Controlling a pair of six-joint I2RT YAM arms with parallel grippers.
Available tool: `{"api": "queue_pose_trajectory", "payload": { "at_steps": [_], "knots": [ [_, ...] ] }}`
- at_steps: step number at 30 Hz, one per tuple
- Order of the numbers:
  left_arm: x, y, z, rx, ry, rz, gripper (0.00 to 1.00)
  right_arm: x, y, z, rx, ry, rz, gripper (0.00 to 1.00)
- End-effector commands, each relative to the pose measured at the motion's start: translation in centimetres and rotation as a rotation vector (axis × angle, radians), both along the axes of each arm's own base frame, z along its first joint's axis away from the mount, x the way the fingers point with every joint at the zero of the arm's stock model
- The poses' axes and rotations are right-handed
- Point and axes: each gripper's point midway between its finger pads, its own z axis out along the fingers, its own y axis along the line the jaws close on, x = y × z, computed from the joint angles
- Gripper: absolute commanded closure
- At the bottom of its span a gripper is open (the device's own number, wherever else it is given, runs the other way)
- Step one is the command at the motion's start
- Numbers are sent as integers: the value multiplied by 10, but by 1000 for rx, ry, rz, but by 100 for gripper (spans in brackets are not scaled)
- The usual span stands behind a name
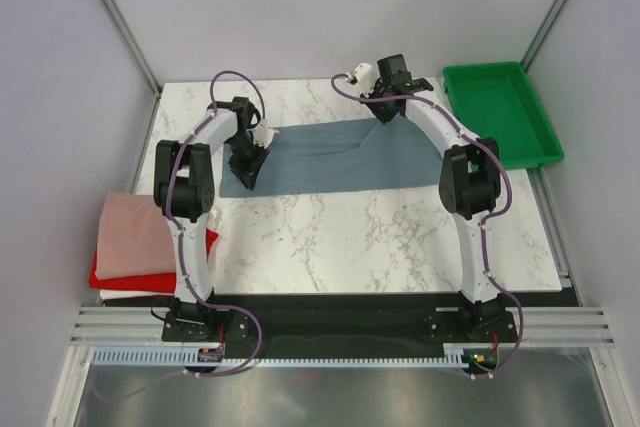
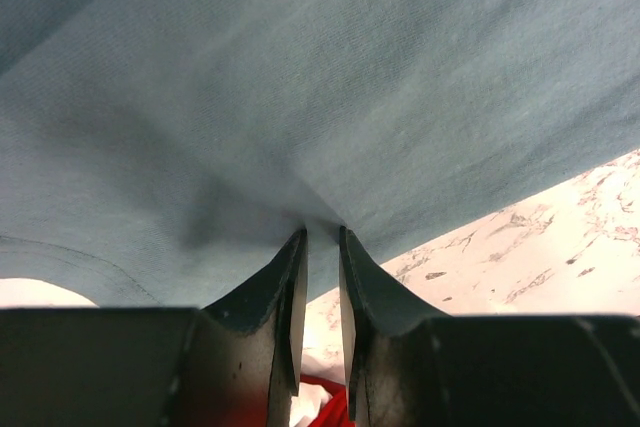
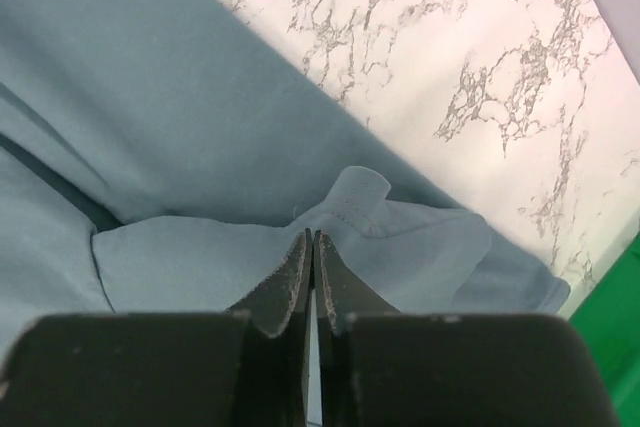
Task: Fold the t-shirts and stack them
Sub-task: Fold the tshirt
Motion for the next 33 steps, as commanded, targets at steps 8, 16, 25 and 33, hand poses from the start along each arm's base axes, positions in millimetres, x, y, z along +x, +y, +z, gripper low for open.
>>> {"api": "queue_pose_trajectory", "payload": {
  "at_steps": [8,16,25,33],
  "knots": [
    [1,1,12,21,-46,21,74,17,-11,61,30,-169,-95,68],
    [1,1,12,22,-46,22,74,-23,44,51,136,-64,147,73],
    [0,2,10,27,-44,22,74,-36,54,-3,73,71,159,80],
    [0,2,9,28,-40,23,74,-15,32,-20,-14,47,48,85]
  ]
}}
